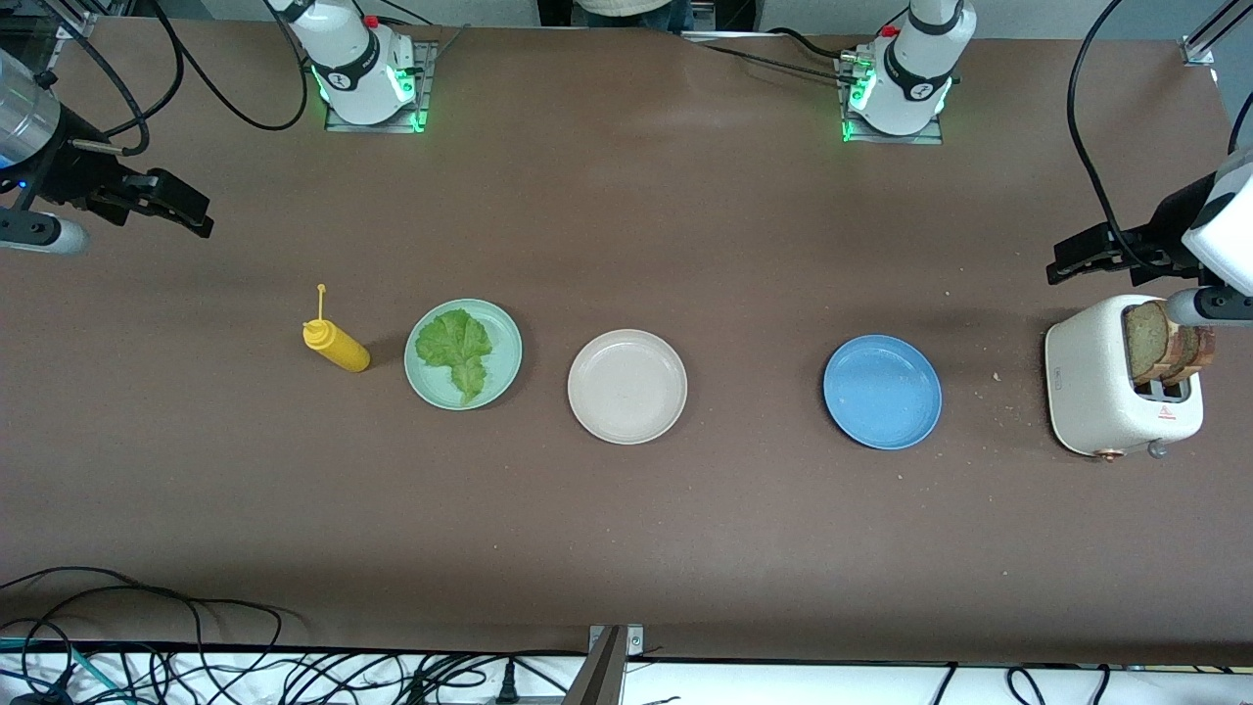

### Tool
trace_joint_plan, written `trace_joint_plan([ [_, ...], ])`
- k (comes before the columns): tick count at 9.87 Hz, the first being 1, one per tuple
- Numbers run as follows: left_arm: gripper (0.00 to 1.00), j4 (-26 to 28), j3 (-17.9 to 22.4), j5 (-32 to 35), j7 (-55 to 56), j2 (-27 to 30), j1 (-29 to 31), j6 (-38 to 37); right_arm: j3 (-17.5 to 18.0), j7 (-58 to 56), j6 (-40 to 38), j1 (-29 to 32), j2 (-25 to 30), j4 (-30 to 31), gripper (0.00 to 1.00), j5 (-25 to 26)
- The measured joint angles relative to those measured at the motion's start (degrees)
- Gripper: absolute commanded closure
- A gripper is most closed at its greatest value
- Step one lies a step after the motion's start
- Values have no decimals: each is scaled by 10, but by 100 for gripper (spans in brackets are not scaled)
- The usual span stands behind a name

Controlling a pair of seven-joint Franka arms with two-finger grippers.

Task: Make sandwich on beige plate with both arms
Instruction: 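Reach the left gripper down to the bread slice in the toaster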

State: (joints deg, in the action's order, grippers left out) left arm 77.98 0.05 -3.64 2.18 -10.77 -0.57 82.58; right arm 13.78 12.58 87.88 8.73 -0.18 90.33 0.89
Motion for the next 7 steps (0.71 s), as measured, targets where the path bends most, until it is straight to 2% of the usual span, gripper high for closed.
trace_joint_plan([
  [4,0,3,3,34,-26,-6,6,0,0,0,1,0,0,2,0,0],
  [7,0,21,8,56,-113,-25,57,38,0,0,6,0,0,5,0,0],
])
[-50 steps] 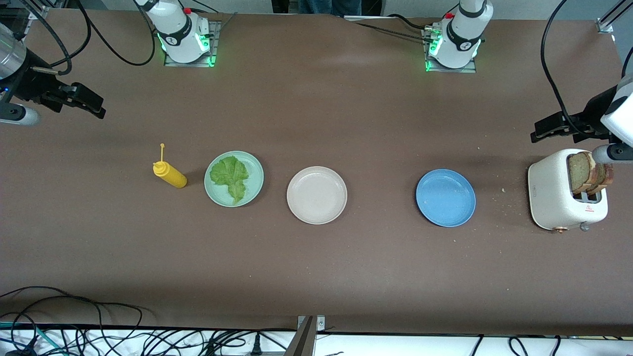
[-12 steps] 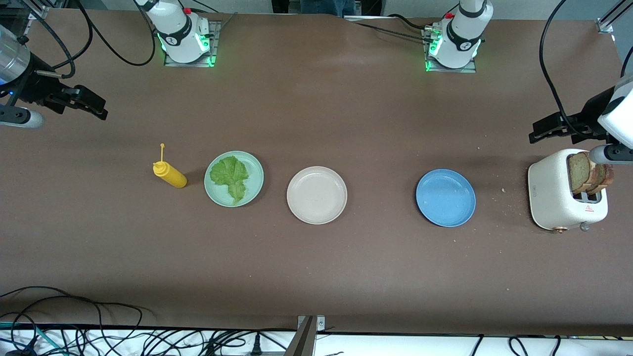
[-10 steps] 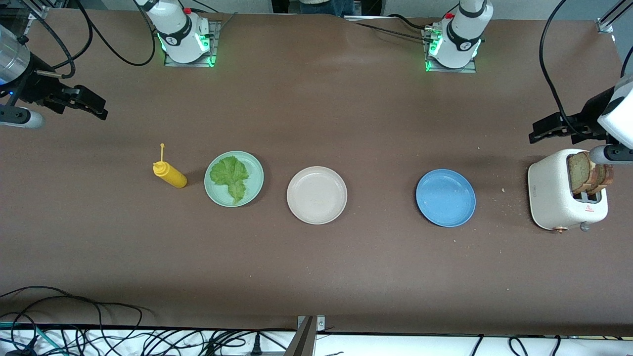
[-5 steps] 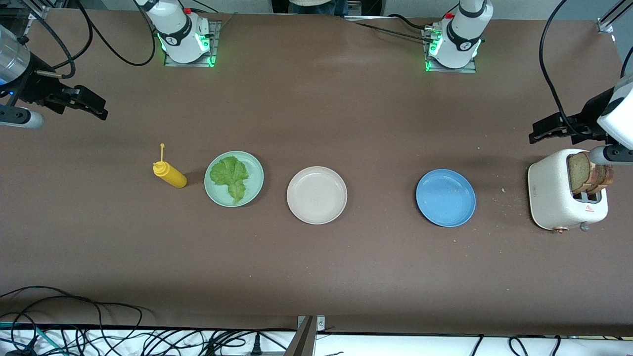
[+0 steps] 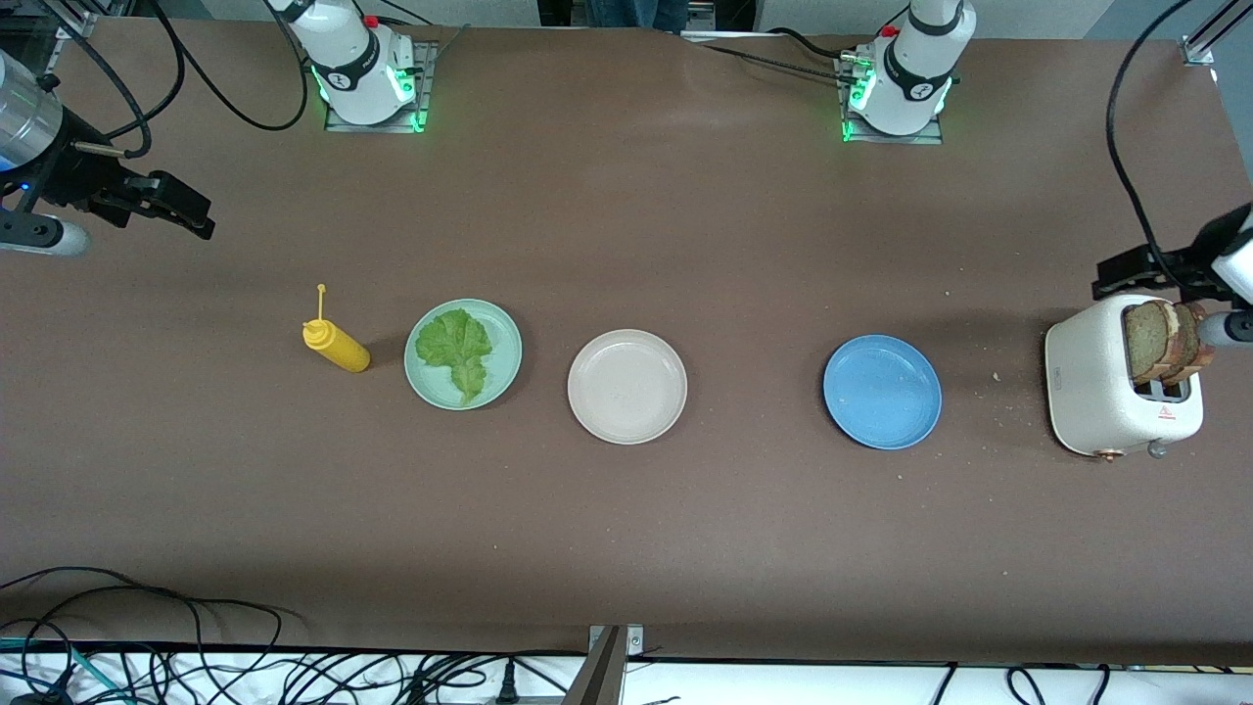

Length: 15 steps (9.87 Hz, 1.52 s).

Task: Make sandwich on beige plate with both arms
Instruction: 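Reach the left gripper down to the bread slice in the toaster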

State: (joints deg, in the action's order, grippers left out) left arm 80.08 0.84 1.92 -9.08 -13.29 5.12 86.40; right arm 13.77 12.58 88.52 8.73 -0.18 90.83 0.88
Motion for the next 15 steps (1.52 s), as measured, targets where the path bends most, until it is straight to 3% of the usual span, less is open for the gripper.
trace_joint_plan([
  [5,0,88,2,1,-103,-30,101,130,0,0,9,0,0,9,0,0],
  [15,0,240,3,1,-144,-11,139,301,0,-1,24,0,0,25,0,0],
])
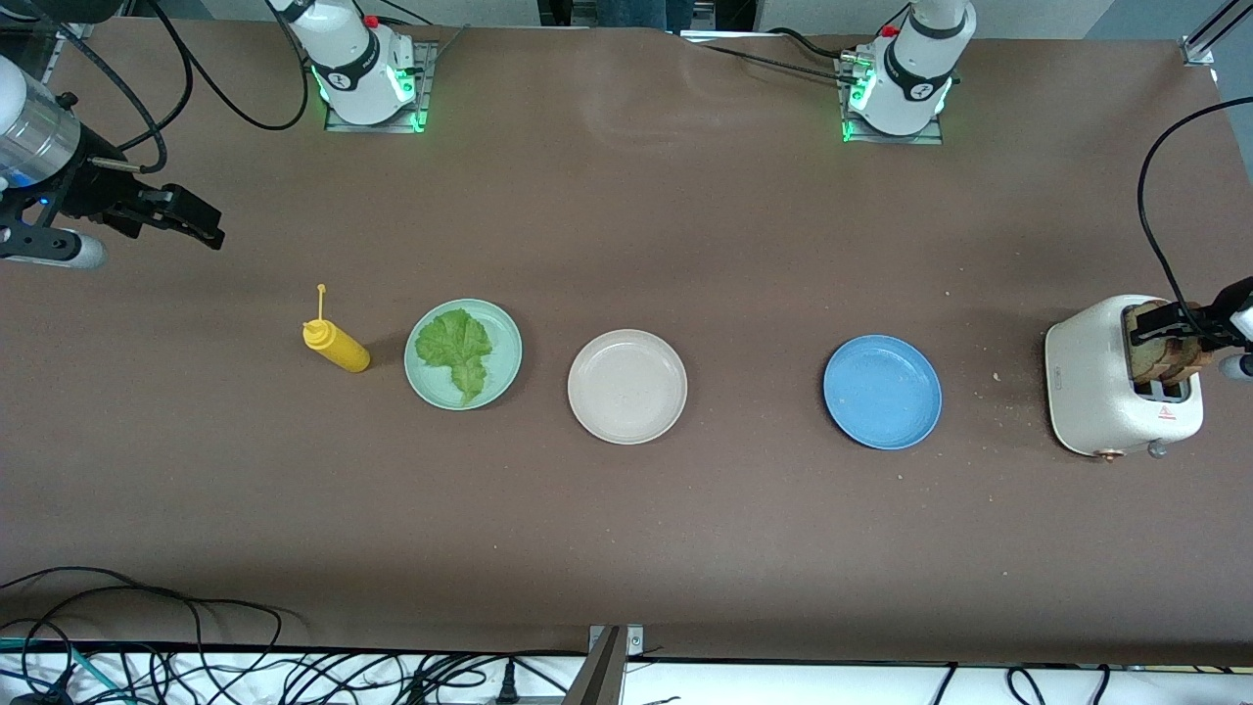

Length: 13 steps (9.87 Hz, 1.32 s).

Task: Make sandwich on beige plate with both arms
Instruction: 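Reach the left gripper down to the bread slice in the toaster, then grasp the bread slice with the left gripper and lift it out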

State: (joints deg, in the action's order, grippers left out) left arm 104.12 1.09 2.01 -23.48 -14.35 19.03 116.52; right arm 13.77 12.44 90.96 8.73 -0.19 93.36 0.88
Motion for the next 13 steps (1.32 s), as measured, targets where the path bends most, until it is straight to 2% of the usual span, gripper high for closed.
trace_joint_plan([
  [3,0,43,0,0,-1,14,3,34,0,0,3,0,0,3,0,0],
  [4,9,54,0,0,-1,19,6,42,0,0,5,0,0,4,0,0],
  [5,26,64,0,0,-1,24,8,51,0,0,6,0,0,4,0,0],
  [7,77,82,0,0,-4,29,13,67,0,0,7,0,0,6,0,0],
  [8,98,86,0,0,-14,29,16,73,0,0,7,0,0,8,0,0],
  [13,100,86,0,0,-85,30,26,79,0,0,9,0,0,11,0,0],
])
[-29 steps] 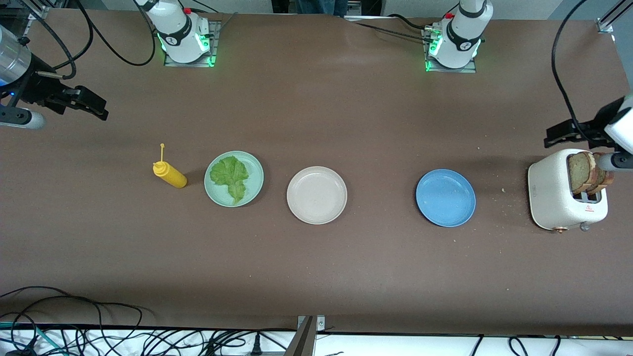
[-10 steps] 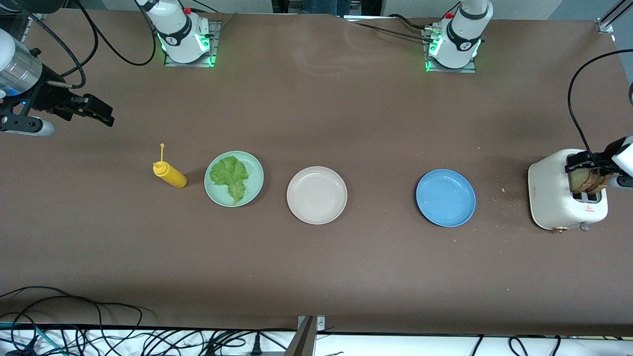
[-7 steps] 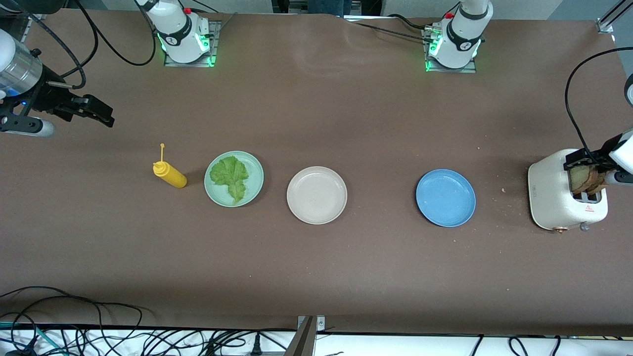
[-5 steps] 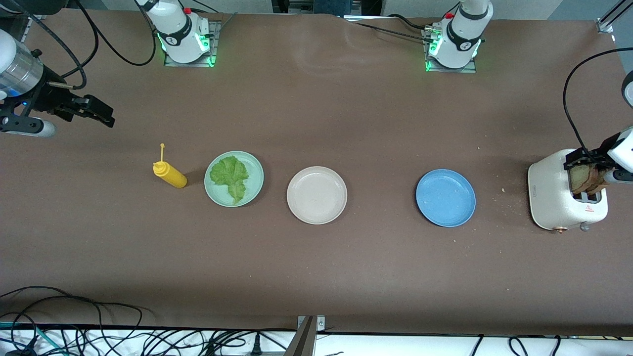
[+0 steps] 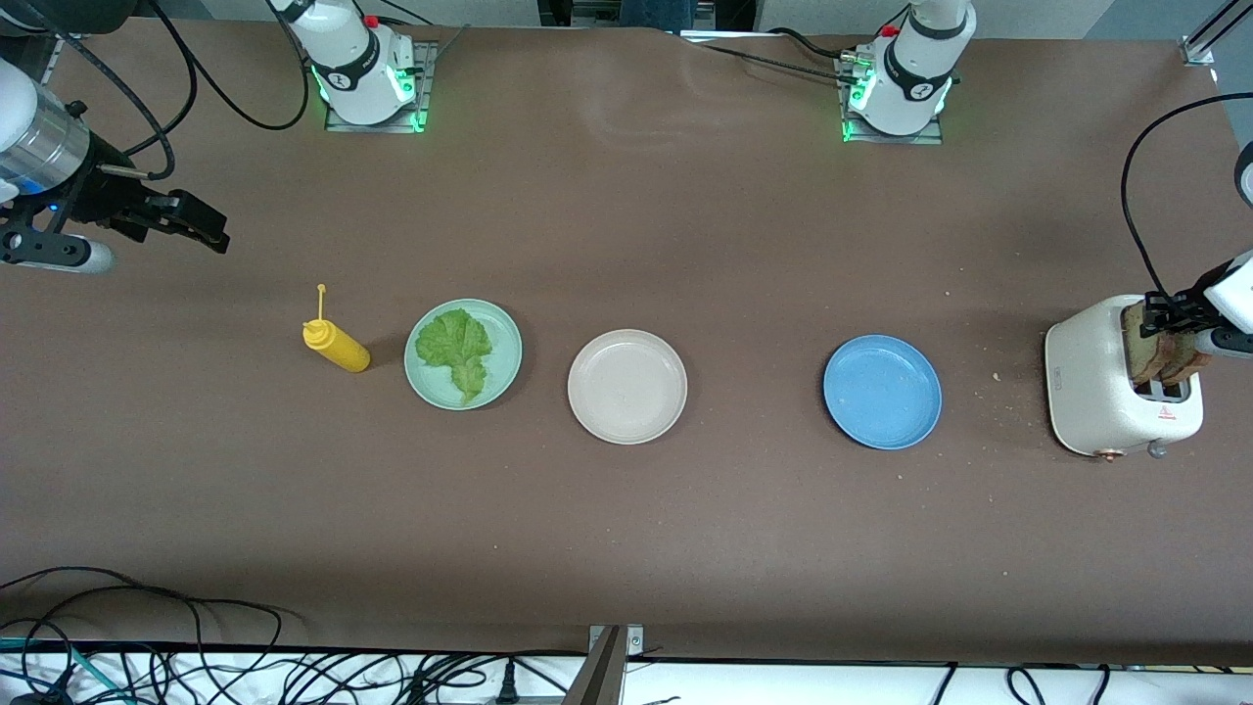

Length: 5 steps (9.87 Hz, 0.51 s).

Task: Make sandwich on beige plate with both arms
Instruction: 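Grasp the bread slice with the left gripper and lift it out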

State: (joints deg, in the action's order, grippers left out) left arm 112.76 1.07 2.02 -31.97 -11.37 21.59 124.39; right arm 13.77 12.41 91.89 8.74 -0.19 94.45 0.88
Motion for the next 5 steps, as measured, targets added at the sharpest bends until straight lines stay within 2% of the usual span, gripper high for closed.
trace_joint_plan([
  [3,100,-33,-1,0,-24,5,0,-14,0,0,0,0,0,1,0,0],
  [5,100,-93,-6,0,-31,9,-3,-92,0,0,0,0,0,1,0,0],
])
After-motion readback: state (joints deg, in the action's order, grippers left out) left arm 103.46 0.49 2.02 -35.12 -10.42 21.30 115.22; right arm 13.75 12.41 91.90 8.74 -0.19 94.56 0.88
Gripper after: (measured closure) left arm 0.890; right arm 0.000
